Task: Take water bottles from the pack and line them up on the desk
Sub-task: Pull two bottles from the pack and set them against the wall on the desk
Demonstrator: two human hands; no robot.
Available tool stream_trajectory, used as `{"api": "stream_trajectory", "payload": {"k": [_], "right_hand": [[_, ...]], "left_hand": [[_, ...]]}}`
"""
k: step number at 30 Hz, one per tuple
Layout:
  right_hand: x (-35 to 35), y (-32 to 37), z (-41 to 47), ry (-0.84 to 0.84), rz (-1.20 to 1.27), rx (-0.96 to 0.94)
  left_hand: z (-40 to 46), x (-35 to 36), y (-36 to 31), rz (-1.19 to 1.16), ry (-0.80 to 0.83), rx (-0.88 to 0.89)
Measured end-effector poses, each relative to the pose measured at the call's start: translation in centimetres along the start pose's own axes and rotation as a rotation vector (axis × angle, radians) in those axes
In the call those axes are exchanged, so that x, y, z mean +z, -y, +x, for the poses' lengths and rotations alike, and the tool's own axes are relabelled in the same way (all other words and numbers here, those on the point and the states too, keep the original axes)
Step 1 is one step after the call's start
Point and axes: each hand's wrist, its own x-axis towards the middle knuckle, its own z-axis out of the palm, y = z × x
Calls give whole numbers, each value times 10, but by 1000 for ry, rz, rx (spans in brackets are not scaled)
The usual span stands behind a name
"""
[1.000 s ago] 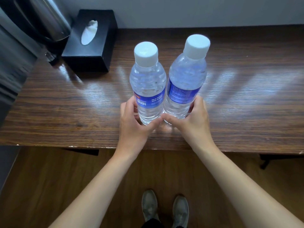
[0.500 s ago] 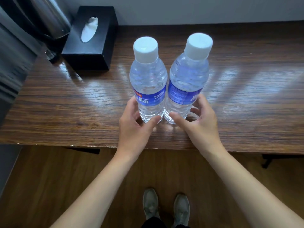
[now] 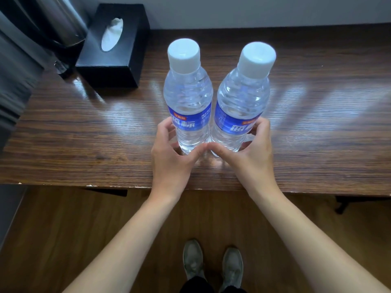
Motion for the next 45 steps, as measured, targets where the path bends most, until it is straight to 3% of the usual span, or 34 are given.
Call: {"api": "stream_trajectory", "payload": {"k": [5,10,27,33,45], "right_hand": [[-3,-5,-9,29,44,-36],[0,-4,-10,-26,35,-15],[7,-4,-22,-135,26,50],[15,-5,-22,-174,1,16],[26,-8,34,-187,-41,-39]], "left_hand": [[-5,-1,-3,65,25,1],[-11,1,-4,160,-64,26],[-26,11,-8,191,-141,-32],[-26,19,-7,119,-221,-105],[29,34,-8,25,-163,-108]]}}
